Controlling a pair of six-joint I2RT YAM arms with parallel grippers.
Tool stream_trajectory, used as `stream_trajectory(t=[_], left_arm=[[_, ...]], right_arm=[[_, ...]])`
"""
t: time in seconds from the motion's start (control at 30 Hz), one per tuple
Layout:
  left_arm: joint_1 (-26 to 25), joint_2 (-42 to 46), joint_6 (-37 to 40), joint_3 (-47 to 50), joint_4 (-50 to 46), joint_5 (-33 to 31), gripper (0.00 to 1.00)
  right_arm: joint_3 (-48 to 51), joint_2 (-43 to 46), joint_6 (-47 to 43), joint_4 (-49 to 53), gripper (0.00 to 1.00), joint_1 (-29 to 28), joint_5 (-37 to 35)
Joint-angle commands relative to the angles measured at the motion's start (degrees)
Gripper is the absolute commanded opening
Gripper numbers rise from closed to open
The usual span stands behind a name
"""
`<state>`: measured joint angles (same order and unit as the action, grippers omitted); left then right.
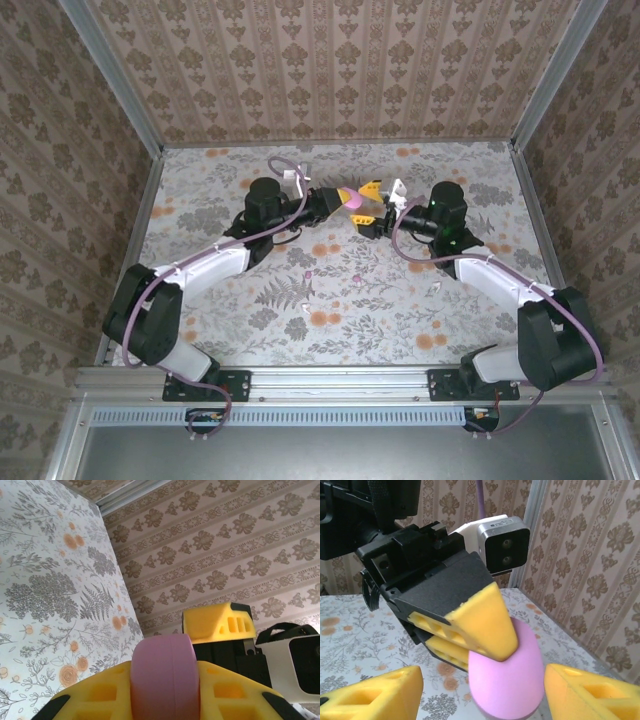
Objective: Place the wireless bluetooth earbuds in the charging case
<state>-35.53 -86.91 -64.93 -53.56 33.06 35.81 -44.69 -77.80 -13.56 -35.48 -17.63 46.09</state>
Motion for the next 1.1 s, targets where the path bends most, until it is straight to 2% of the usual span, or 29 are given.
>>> stream_trajectory(t=[0.0, 0.17, 0.33, 0.47, 0.6, 1.07], left_arm=[[0.46, 2.60, 0.75, -2.16, 1.24, 3.20, 0.13], [0.46, 3.85, 1.95, -1.94, -0.19, 3.30, 0.13], [0.46, 3.87, 2.70, -2.25, -0.75, 3.39, 0.13], [0.55, 3.68, 2.72, -2.25, -0.75, 3.39, 0.13], [0.62, 3.45, 2.69, -2.25, -0.85, 3.26, 0.13], [0.65, 2.43, 2.07, -2.60, -0.63, 3.08, 0.13]], right_arm=[[-2.04, -1.61, -2.70, -0.62, 0.66, 0.06, 0.39], [-2.25, -3.97, -1.06, -3.04, 0.65, 0.16, -0.76], [-1.63, -4.54, 4.58, -9.39, 0.54, 0.75, -0.87], [-1.90, -4.30, 4.77, -9.10, 0.61, 0.77, 0.57], [-1.89, -3.95, 4.61, -9.12, 0.62, 0.66, 1.96], [-1.02, -2.62, 7.00, -11.58, 0.59, 0.68, 1.18]])
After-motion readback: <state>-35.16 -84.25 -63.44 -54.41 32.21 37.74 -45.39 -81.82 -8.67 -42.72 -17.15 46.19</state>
